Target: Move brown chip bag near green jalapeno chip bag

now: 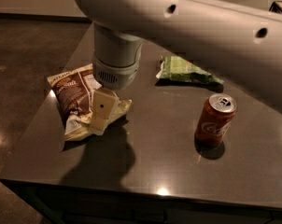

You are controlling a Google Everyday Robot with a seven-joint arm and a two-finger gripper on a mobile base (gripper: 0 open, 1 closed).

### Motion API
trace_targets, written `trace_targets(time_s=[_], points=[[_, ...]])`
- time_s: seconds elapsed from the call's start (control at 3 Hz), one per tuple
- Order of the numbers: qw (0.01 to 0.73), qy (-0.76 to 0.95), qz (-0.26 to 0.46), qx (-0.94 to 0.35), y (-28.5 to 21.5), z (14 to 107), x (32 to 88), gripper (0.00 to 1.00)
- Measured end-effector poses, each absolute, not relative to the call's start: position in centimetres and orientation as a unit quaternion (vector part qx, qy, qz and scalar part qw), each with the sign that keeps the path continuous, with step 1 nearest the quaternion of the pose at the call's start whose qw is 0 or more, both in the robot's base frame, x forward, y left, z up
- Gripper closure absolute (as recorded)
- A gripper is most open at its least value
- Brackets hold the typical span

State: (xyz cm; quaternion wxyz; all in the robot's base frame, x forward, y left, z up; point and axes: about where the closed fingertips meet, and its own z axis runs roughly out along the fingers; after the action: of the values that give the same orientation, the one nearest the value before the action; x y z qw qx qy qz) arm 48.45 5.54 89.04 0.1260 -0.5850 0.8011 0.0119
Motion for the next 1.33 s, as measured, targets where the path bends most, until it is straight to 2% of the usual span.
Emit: trace_targets(time_s=[0.33,0.67,1.0,1.33], points=[[0.103,0.795,0.013,-0.597,7.2,86.7,49.0,0.0],[0.091,0.789,0.016,-0.607,8.4,85.6,49.5,0.16],[0.09,0.784,0.018,-0.614,9.2,85.7,50.4,0.47],[0.097,0.784,0.018,-0.613,9.2,86.4,51.2,0.7]])
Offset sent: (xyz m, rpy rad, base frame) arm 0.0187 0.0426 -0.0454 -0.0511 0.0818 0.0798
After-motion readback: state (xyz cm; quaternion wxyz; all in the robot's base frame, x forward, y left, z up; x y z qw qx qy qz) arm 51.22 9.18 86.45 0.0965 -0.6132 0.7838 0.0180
